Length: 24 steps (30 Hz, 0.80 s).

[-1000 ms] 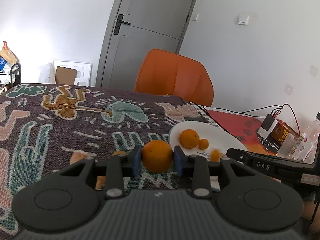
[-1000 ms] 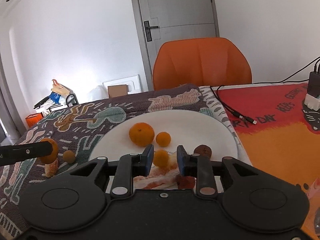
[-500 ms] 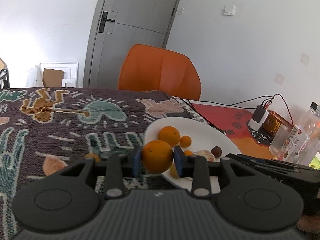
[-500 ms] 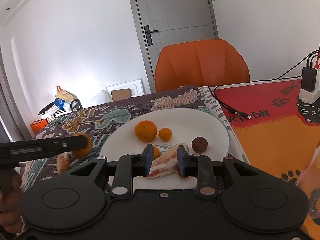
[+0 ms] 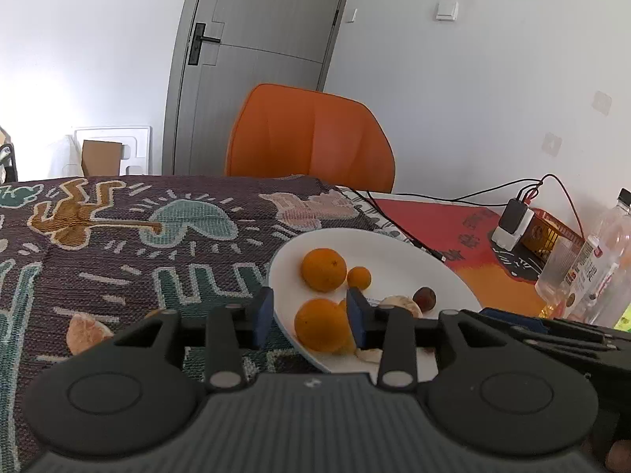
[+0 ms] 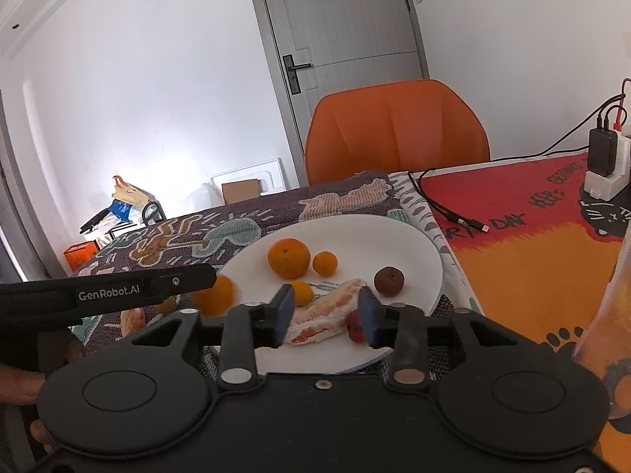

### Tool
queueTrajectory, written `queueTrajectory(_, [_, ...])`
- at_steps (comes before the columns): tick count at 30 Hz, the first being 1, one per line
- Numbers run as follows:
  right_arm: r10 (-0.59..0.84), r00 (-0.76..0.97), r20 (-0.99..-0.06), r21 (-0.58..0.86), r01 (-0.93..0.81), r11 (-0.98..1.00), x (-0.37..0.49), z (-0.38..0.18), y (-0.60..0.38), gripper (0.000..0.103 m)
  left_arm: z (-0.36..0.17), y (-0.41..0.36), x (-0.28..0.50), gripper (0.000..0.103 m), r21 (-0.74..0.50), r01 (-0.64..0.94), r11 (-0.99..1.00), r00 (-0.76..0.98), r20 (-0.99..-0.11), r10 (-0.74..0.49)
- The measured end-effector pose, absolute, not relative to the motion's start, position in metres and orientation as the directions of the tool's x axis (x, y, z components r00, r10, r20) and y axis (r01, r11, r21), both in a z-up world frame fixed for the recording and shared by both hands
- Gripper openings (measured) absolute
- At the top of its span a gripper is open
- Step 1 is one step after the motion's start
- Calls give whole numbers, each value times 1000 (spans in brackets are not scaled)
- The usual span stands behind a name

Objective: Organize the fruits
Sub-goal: 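Carry the orange and kumquat onto the white plate and open both tools, then withdraw both tools toward the peeled pomelo segment and last kumquat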

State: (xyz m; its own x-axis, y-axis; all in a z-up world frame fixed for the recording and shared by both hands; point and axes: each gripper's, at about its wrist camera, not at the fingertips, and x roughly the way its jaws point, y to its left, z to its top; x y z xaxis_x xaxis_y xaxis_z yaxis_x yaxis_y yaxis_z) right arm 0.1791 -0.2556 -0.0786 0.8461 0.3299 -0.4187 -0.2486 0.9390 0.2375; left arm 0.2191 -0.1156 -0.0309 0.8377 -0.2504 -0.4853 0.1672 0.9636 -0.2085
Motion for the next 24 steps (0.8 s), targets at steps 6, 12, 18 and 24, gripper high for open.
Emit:
queueTrajectory(6, [341,843,-415,248,-256,934,178,-79,-252,42,-31,-101,212,46,-214,139,967,839,-493,-230])
queueTrajectory(12, [355,840,-411,247,-272,930,173,-78,-243,48,-30,-83,200,55,-212,106,972,851,-487,-199])
queueTrajectory(18, [371,834,-409,245,-291,925,172,-75,-232,53,-26,-63,189,63,-214,64,975,863,-479,-162])
queueTrajectory(24, [387,827,-408,238,-312,920,170,-72,-219,60,-25,-45,178,77,-191,22,981,874,-472,-112])
